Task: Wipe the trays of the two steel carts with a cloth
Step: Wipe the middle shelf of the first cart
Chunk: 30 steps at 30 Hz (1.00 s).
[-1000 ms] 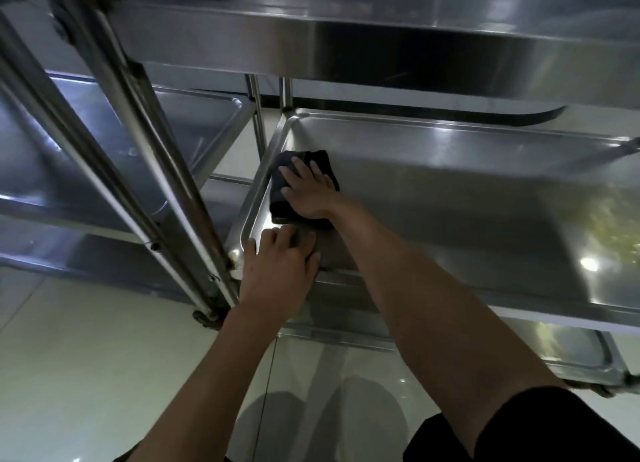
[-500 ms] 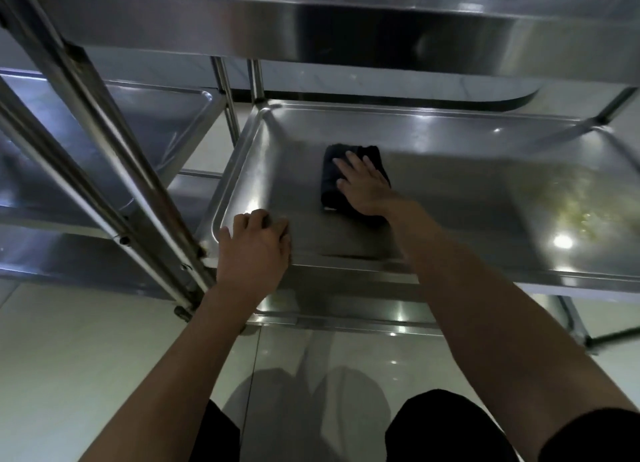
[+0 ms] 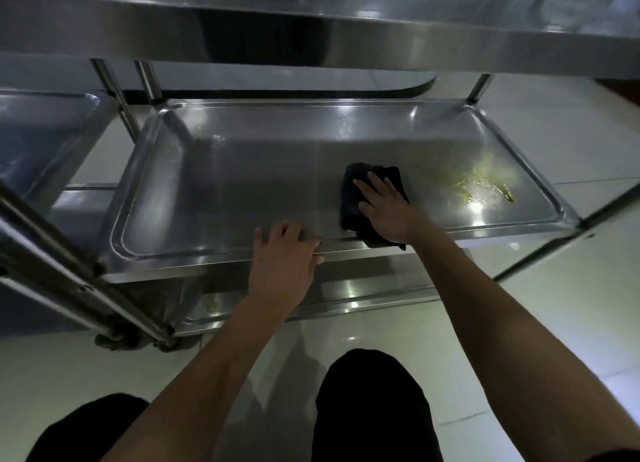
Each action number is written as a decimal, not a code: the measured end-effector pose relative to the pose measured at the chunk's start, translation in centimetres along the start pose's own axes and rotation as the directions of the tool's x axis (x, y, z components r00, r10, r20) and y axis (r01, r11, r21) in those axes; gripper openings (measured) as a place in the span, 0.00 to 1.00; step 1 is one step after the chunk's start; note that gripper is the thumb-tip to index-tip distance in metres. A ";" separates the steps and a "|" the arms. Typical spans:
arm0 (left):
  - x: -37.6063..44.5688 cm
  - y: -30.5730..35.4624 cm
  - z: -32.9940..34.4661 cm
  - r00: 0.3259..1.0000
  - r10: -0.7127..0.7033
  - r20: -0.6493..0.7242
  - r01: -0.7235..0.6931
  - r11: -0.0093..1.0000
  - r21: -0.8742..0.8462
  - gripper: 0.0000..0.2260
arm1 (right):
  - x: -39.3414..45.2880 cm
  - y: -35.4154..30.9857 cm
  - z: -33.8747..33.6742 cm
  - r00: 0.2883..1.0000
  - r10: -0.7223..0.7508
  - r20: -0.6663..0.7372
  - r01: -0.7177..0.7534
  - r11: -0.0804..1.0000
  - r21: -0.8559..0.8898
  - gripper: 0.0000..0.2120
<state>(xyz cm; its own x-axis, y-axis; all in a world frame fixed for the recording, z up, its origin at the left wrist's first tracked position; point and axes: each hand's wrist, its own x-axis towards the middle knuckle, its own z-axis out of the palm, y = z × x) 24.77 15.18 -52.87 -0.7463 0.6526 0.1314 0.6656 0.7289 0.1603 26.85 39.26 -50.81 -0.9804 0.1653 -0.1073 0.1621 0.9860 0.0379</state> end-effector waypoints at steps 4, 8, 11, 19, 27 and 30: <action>0.2 0.1 -0.3 1.000 -0.010 0.019 0.011 0.999 -0.042 0.15 | -2.8 -0.6 1.0 0.991 -0.120 -0.049 0.112 0.982 -0.155 0.21; 0.1 0.4 -0.6 1.000 -0.002 0.008 0.002 1.000 -0.026 0.15 | -4.6 -1.7 1.2 0.972 -0.191 -0.138 0.169 0.973 -0.156 0.14; 0.1 0.4 -0.9 1.000 0.007 0.003 -0.007 1.000 -0.025 0.14 | -5.5 -2.9 0.6 0.958 -0.196 -0.211 0.157 0.969 -0.190 0.04; 0.4 -0.5 -0.7 0.997 0.081 -0.005 -0.081 0.996 -0.048 0.13 | -4.9 -3.8 1.2 0.965 -0.031 -0.260 0.016 0.998 -0.059 0.06; 0.6 -0.9 -0.3 0.990 0.137 -0.020 -0.138 0.990 -0.021 0.12 | -5.1 -4.4 -0.1 0.986 -0.109 -0.129 0.092 0.987 -0.135 0.03; 0.6 -1.0 -0.2 0.991 0.128 -0.041 -0.128 0.992 -0.019 0.11 | -4.6 -4.2 0.2 0.987 0.004 -0.158 -0.004 1.000 0.005 0.10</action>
<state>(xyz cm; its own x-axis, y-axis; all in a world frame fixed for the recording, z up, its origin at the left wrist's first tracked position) 23.62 14.79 -52.79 -0.6550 0.7311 0.1910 0.7556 0.6350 0.1604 30.74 34.35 -50.65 -0.9851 0.1644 0.0509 0.1662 0.9855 0.0335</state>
